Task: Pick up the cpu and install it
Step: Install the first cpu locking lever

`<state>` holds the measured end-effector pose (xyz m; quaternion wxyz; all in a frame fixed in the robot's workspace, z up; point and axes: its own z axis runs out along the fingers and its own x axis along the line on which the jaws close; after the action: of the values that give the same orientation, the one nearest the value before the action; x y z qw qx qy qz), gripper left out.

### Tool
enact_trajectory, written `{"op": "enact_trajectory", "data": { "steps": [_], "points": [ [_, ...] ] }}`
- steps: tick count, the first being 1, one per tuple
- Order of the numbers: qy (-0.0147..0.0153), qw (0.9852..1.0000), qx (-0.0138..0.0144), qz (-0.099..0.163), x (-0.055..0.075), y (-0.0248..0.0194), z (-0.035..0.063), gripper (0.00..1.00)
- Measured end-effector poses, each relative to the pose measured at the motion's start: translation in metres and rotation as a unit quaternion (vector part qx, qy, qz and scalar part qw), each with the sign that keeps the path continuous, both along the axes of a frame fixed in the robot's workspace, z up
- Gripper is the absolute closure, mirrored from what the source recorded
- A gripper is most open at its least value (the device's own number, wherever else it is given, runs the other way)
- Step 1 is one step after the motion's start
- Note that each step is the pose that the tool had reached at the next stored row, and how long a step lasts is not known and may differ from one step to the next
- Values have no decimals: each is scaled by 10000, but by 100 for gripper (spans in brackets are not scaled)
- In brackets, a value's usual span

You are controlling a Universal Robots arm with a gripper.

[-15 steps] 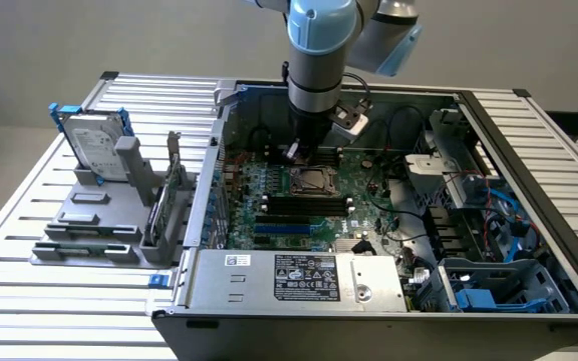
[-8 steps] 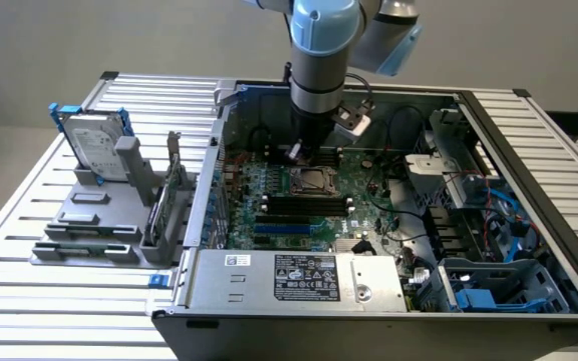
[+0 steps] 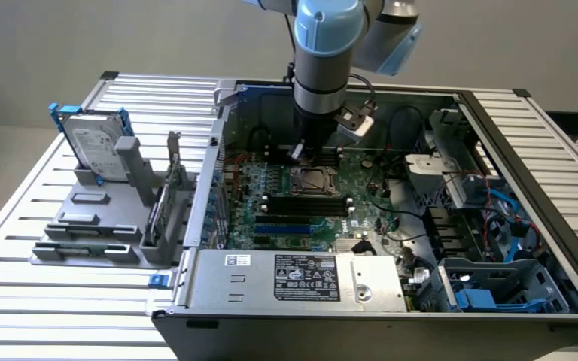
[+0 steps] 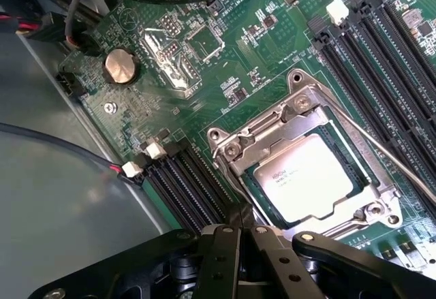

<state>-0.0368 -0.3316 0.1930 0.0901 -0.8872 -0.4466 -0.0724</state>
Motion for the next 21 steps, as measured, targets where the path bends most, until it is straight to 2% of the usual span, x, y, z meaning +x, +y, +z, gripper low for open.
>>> {"op": "enact_trajectory", "data": {
  "steps": [11, 21],
  "points": [
    [0, 10000, 1, 0, 73, 0, -15, 89],
    [18, 10000, 4, 5, 131, -2, -16, 89]
  ]
}}
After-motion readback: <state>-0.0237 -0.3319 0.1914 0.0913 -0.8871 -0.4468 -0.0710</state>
